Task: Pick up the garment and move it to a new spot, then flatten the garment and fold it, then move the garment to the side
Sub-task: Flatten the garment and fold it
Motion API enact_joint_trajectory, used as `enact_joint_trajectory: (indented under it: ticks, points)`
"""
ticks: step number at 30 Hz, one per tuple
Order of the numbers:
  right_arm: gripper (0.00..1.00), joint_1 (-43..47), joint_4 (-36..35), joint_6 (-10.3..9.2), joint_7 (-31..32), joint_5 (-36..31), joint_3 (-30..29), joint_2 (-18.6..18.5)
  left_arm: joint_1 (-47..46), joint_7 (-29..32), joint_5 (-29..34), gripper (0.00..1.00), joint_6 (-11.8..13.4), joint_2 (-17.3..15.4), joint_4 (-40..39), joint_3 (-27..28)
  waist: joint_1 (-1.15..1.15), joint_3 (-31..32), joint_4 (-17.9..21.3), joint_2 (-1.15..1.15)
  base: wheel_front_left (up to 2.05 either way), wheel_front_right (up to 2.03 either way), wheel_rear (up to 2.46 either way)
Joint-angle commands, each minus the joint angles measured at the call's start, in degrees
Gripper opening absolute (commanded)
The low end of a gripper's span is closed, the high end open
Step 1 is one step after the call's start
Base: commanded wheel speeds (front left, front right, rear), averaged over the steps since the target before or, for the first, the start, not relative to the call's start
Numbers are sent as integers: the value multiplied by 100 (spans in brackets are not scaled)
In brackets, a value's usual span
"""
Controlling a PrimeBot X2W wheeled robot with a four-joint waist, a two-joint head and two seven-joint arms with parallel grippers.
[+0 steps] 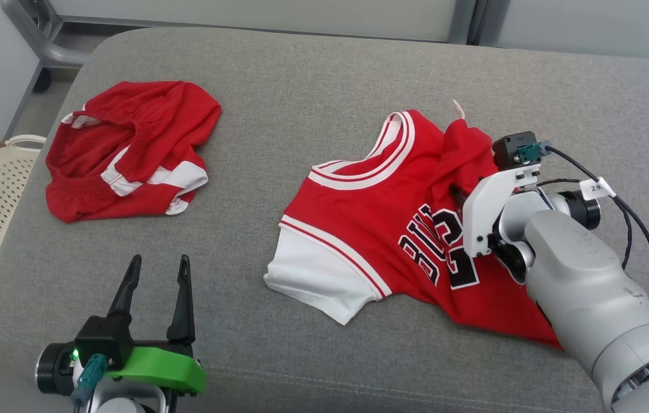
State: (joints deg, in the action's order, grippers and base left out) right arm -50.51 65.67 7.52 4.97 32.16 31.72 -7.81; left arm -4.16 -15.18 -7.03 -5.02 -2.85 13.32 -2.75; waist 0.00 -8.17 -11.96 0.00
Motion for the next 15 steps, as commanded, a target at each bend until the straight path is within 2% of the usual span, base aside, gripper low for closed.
enact_joint_trajectory:
  ticks: [1, 10, 15]
  points:
    - [0, -79, 108, -6, -142, -70, 67, 37, -108, 2, -51, 100, 33, -9, 14, -6, 0, -2, -11, 0, 0, 0, 0]
    - [0, -750, 515, -6, -1364, -300, 10, -7, -126, 2, -77, 100, 27, -9, 34, -39, 0, -1, -68, 0, 0, 0, 0]
    - [0, -992, 707, -6, -1747, -434, -178, -44, -116, 2, -85, 100, 16, -9, 52, -69, 0, -5, -140, 0, 0, 0, 0]
